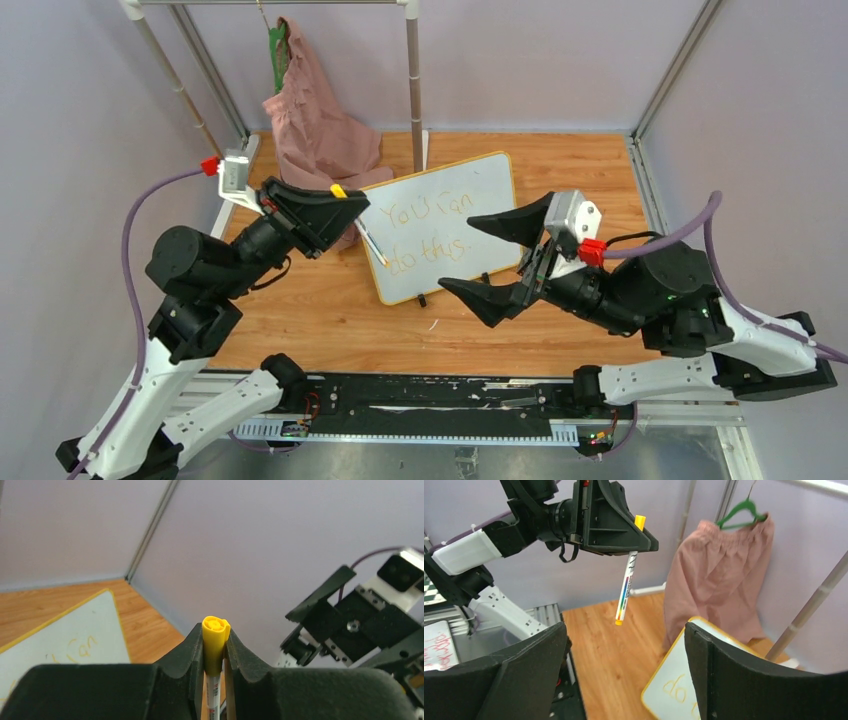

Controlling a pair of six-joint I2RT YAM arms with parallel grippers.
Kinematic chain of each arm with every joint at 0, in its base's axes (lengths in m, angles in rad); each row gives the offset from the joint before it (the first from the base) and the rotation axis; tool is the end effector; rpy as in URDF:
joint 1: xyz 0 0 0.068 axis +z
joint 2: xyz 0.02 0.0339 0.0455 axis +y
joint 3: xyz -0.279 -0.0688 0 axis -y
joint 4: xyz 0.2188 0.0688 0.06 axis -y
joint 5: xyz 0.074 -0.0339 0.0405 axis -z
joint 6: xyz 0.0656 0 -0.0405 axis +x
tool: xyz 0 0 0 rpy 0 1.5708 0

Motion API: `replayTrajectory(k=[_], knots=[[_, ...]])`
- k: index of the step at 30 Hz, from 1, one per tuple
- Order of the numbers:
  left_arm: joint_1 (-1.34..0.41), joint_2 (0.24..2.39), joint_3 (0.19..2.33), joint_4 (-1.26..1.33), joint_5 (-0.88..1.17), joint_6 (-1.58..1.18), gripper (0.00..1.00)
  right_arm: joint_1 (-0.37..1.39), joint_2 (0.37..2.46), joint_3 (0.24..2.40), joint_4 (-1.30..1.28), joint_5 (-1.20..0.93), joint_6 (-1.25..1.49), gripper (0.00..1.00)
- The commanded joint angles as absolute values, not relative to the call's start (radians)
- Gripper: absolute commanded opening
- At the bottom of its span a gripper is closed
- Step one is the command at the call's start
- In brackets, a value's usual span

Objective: Write a sentence on the whiteboard
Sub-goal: Place the whiteboard marker at the center of the board.

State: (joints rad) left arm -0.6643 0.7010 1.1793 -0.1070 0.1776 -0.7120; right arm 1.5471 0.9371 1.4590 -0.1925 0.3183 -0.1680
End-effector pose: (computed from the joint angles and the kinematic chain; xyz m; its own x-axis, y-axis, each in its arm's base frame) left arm 0.0736 -0.0723 0.4977 -0.2649 -0.6094 -0.7473 0.7442 0.3637 -0.5603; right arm 0.0239 0.1430 0.5435 0.1651 0.2656 -0.9498 -0.9279 0.3681 -0.0584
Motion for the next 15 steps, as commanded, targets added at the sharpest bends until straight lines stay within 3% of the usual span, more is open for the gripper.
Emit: replayTrajectory(k=[1, 6, 15], knots=[[-0.667, 0.696, 1.135, -0.216, 0.386, -0.562, 0.0, 1.448, 0.953, 1.466, -0.442, 0.206, 0.088, 0.9], [-0.667, 0.659, 1.065, -0.238, 0.462, -0.554, 0.0, 1.319, 0.992, 1.409, -0.407, -0.088, 0.218, 0.85], [-0.667, 0.603, 0.965, -0.162, 0.475, -0.606, 0.0, 1.308, 1.043, 1.239, -0.203, -0.136, 0.311, 0.77]])
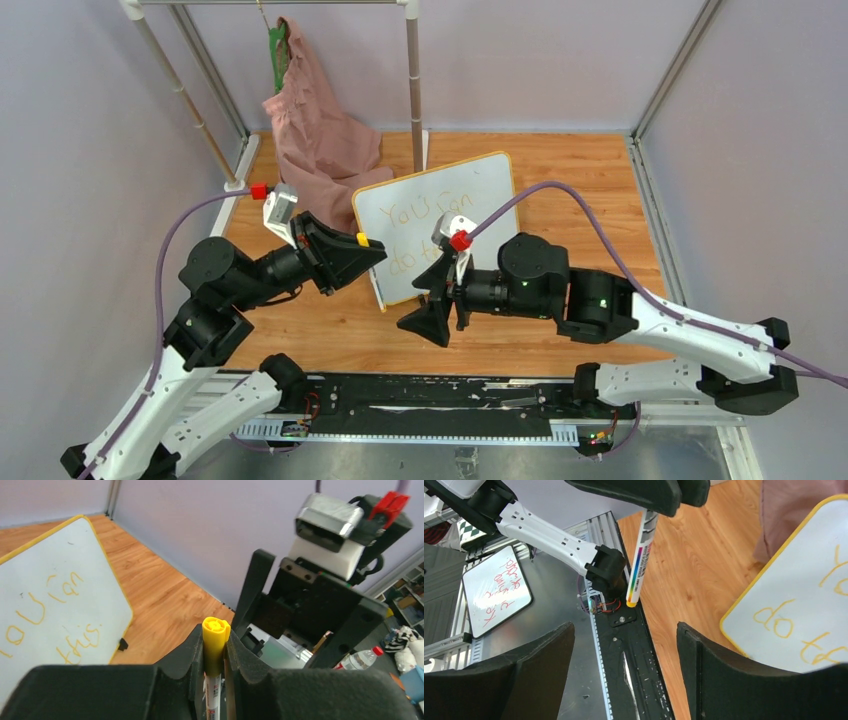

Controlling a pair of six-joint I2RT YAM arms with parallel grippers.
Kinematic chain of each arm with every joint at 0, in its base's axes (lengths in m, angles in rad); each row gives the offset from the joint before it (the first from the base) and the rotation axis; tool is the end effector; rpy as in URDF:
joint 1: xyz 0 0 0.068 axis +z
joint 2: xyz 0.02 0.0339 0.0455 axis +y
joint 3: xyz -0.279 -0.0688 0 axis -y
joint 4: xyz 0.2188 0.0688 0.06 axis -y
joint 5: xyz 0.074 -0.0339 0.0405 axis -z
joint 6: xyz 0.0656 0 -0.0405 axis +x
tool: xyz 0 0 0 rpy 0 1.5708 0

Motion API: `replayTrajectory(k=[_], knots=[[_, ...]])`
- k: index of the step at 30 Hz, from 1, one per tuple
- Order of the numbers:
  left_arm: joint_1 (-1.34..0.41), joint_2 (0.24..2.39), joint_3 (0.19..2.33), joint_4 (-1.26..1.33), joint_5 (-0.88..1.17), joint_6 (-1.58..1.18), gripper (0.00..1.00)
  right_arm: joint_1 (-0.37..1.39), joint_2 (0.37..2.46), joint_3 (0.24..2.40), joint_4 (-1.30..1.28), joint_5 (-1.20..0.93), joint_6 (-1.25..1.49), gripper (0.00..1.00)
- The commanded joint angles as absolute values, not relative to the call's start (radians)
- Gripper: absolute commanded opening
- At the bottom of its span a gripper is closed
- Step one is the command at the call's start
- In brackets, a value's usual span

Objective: Write a sentence on the whiteboard
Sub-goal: Place the whiteboard marker at the center of the board.

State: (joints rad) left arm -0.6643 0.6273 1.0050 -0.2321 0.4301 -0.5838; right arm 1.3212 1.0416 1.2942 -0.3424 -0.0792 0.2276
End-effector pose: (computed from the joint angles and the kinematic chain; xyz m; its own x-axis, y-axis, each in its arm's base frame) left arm 0.0678 -0.0879 0.4331 -0.3926 -0.3289 -0.8589 0.8015 0.3356 -0.4949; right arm 0.0480 0.2095 0.4546 -0.2439 -0.0463 -0.9687 -0.9550 0.1851 0.2316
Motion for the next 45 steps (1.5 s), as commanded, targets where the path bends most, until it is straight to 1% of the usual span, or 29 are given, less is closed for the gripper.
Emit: replayTrajectory(k=[1, 9, 15, 17, 20, 24, 25, 27, 28, 29, 30, 32, 33, 34, 36, 40, 45], knots=[[-0.667, 0.601, 0.952, -0.146, 0.482, -0.62, 0.0, 1.308, 1.046, 1.222, -0.178, -0.126, 0.319, 0.77], [-0.668, 0.583, 0.92, -0.107, 0.487, -0.652, 0.0, 1.293, 1.095, 1.178, -0.069, -0.082, 0.365, 0.67], [-0.667, 0.552, 0.897, -0.101, 0.461, -0.657, 0.0, 1.28, 1.147, 1.173, 0.015, -0.084, 0.426, 0.63], [-0.667, 0.543, 0.892, -0.102, 0.453, -0.656, 0.0, 1.277, 1.164, 1.179, 0.034, -0.074, 0.444, 0.59], [-0.667, 0.526, 0.887, -0.104, 0.444, -0.655, 0.0, 1.276, 1.18, 1.18, 0.061, -0.074, 0.459, 0.5], [-0.667, 0.516, 0.889, -0.113, 0.443, -0.655, 0.0, 1.276, 1.192, 1.179, 0.08, -0.086, 0.461, 0.35], [-0.667, 0.513, 0.888, -0.115, 0.445, -0.655, 0.0, 1.276, 1.193, 1.176, 0.084, -0.089, 0.46, 0.3], [-0.667, 0.507, 0.886, -0.12, 0.443, -0.658, 0.0, 1.276, 1.194, 1.172, 0.085, -0.092, 0.455, 0.14], [-0.667, 0.503, 0.884, -0.123, 0.442, -0.659, 0.05, 1.276, 1.191, 1.168, 0.084, -0.093, 0.45, 0.06], [-0.667, 0.499, 0.884, -0.127, 0.44, -0.661, 0.14, 1.276, 1.187, 1.163, 0.082, -0.093, 0.444, 0.01], [-0.667, 0.494, 0.884, -0.135, 0.437, -0.661, 0.23, 1.276, 1.181, 1.157, 0.079, -0.09, 0.434, 0.0], [-0.667, 0.482, 0.89, -0.157, 0.435, -0.658, 0.47, 1.276, 1.16, 1.146, 0.061, -0.081, 0.415, 0.0], [-0.667, 0.473, 0.898, -0.173, 0.433, -0.653, 0.56, 1.276, 1.149, 1.137, 0.054, -0.073, 0.409, 0.0], [-0.667, 0.466, 0.904, -0.186, 0.43, -0.647, 0.62, 1.276, 1.138, 1.128, 0.05, -0.068, 0.406, 0.0], [-0.667, 0.45, 0.907, -0.192, 0.422, -0.65, 0.66, 1.276, 1.121, 1.114, 0.042, -0.068, 0.399, 0.0], [-0.667, 0.431, 0.892, -0.163, 0.414, -0.676, 0.65, 1.275, 1.104, 1.094, 0.036, -0.072, 0.394, 0.0], [-0.667, 0.438, 0.878, -0.156, 0.393, -0.692, 0.57, 1.276, 1.096, 1.075, 0.04, -0.09, 0.38, 0.0]])
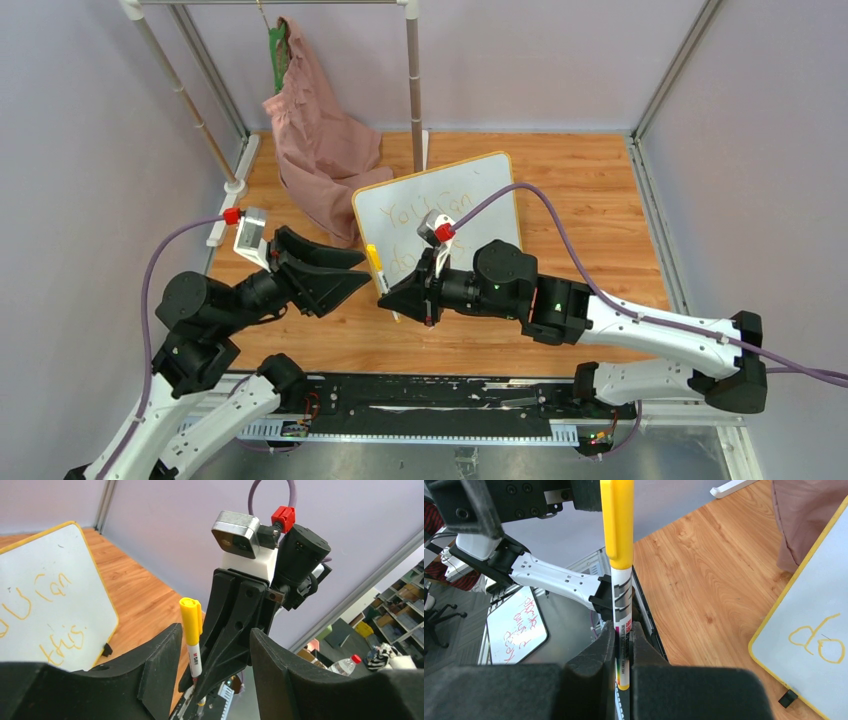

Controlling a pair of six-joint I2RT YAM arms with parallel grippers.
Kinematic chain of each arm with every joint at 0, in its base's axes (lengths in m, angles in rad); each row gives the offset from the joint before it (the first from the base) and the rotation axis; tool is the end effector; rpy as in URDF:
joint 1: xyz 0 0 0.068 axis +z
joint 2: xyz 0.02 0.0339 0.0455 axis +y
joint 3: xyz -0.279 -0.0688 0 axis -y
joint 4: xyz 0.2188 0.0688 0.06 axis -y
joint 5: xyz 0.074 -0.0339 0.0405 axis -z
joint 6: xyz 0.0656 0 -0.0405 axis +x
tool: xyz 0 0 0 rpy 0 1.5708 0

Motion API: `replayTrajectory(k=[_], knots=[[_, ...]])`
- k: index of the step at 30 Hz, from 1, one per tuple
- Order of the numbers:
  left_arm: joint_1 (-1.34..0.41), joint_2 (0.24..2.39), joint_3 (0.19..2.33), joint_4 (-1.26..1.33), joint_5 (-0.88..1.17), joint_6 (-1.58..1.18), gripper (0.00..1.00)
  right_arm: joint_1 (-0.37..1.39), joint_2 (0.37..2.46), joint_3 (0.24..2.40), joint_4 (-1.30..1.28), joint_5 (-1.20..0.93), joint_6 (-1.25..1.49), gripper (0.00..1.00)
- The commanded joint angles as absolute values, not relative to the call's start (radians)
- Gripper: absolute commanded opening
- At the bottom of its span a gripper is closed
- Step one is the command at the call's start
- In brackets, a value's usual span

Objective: Write a sentence on the whiteboard
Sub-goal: Place the whiteboard marker at the center of the board.

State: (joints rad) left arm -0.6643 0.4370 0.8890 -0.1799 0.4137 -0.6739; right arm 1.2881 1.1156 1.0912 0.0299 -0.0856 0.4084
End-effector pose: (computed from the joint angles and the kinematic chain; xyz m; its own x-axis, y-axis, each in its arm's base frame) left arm 0.0365 -0.0621 0.4171 -0.3772 -0.4304 -0.8201 0.8114 0.2734 -0.5167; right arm 0.0663 0.2483 0.4195 -0.3880 0.0826 -0.9179 -0.9006 0.1776 0.3967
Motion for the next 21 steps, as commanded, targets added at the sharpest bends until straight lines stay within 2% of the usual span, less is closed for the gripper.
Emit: replayTrajectory(k=[1, 8, 14, 16, 21], knots=[[-0.667, 0.441, 0.878, -0.156, 0.385, -0.695, 0.56, 1.276, 1.094, 1.077, 0.037, -0.094, 0.377, 0.0], [-0.667, 0.495, 0.891, -0.188, 0.39, -0.693, 0.6, 1.277, 1.088, 1.078, 0.032, -0.115, 0.353, 0.0], [-0.667, 0.509, 0.887, -0.181, 0.383, -0.698, 0.59, 1.278, 1.089, 1.078, 0.03, -0.129, 0.35, 0.0], [-0.667, 0.507, 0.887, -0.182, 0.373, -0.696, 0.54, 1.279, 1.089, 1.078, 0.029, -0.136, 0.349, 0.0], [-0.667, 0.503, 0.887, -0.174, 0.367, -0.701, 0.3, 1.281, 1.086, 1.078, 0.02, -0.133, 0.348, 0.0]])
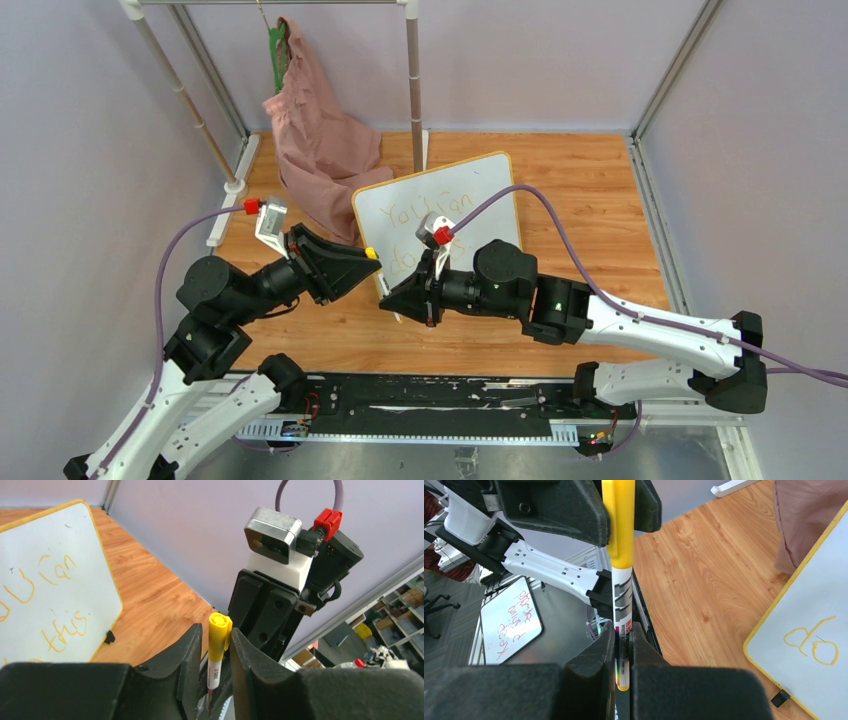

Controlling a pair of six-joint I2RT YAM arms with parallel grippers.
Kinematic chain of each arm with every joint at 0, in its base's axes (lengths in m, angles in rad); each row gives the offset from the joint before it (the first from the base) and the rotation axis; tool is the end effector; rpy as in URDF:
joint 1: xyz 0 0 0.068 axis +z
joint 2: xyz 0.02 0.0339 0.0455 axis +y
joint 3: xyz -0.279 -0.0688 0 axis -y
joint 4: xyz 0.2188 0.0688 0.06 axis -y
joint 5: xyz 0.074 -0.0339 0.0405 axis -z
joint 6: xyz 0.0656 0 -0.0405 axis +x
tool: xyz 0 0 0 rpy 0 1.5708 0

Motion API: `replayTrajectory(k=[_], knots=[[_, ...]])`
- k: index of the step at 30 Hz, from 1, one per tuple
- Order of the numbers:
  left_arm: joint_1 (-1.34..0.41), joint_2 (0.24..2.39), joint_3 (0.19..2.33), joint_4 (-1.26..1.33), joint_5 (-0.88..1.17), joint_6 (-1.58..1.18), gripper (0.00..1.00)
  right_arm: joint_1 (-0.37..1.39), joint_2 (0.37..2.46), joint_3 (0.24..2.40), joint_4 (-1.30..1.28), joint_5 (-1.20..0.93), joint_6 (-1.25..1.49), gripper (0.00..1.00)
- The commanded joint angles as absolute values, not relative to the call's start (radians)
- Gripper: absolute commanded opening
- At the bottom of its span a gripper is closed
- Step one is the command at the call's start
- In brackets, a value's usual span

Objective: Write a sentence on the whiteboard
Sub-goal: Place the whiteboard marker at the center of the board.

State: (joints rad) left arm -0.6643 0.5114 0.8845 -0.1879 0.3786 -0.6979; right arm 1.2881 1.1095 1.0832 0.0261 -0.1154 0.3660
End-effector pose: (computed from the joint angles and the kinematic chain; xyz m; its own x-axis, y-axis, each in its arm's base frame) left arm 0.0569 -0.0753 0.4105 -0.4408 -0.4132 -0.7968 0.7512 0.3160 -0.5795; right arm 0.0640 0.2473 0.4175 -0.3529 0.0594 -0.9338 -0.9207 0.1556 0.3579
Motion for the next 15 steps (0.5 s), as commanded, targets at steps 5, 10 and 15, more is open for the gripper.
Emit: replayTrajectory(k=[5, 10, 15], knots=[[-0.667, 0.505, 0.876, -0.177, 0.38, -0.701, 0.1, 1.281, 1.086, 1.084, 0.017, -0.119, 0.347, 0.0], [-0.667, 0.503, 0.848, -0.161, 0.419, -0.716, 0.0, 1.28, 1.087, 1.091, 0.024, -0.103, 0.345, 0.0], [-0.667, 0.489, 0.841, -0.168, 0.416, -0.711, 0.04, 1.28, 1.084, 1.098, 0.01, -0.089, 0.333, 0.0]])
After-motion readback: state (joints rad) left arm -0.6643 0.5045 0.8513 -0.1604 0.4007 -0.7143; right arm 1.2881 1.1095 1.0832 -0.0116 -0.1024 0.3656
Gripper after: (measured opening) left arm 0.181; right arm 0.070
